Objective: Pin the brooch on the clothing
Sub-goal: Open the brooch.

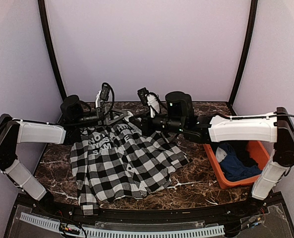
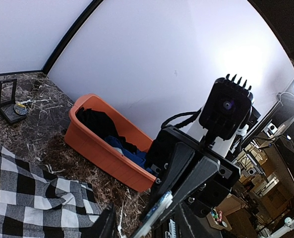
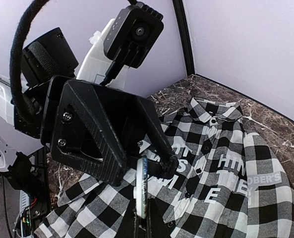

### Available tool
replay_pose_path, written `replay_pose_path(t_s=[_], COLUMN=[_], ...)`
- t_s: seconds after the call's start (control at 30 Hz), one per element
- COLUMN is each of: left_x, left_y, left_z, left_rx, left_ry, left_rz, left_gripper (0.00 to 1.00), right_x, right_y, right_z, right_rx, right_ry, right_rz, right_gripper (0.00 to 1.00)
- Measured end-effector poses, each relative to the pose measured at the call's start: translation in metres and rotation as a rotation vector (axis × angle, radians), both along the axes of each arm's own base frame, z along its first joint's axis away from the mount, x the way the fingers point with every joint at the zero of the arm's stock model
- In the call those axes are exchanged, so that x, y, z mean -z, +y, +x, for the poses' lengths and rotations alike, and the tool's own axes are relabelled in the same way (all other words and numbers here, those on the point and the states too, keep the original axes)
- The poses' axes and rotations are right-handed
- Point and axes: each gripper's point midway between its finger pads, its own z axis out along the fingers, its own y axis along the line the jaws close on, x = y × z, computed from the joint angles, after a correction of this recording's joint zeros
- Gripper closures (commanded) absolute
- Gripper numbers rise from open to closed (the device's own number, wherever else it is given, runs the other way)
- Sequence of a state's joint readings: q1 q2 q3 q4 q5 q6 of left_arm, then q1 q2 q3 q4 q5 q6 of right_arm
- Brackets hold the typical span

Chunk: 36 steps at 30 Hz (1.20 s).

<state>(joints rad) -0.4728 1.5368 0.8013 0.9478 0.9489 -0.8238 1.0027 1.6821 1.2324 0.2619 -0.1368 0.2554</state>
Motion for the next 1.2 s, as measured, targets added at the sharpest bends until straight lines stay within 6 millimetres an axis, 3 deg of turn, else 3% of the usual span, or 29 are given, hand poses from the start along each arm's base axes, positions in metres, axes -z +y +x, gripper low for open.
replay_pose_path(t_s=[0.5, 0.63, 0.83, 1.2], left_x=[0.0, 0.001, -0.003, -0.008], left_y=[0.0, 0.0, 0.001, 0.003], left_z=[0.0, -0.001, -0.004, -0.007], left_rx=[0.001, 0.004, 0.017, 0.016], left_ry=[0.001, -0.007, -0.074, -0.093], left_rz=[0.002, 0.003, 0.002, 0.008], left_gripper=[0.77, 0.89, 0.99, 0.99], right_x=[-0.002, -0.003, -0.008, -0.011], right_y=[0.001, 0.001, 0.001, 0.002], right_z=[-0.001, 0.0, -0.002, -0.003], right_rx=[-0.004, -0.001, -0.005, -0.014], right_ry=[0.002, 0.013, 0.055, 0.082], right_rz=[0.009, 0.017, 0.054, 0.067], right_gripper=[1.0, 1.0, 1.0, 1.0])
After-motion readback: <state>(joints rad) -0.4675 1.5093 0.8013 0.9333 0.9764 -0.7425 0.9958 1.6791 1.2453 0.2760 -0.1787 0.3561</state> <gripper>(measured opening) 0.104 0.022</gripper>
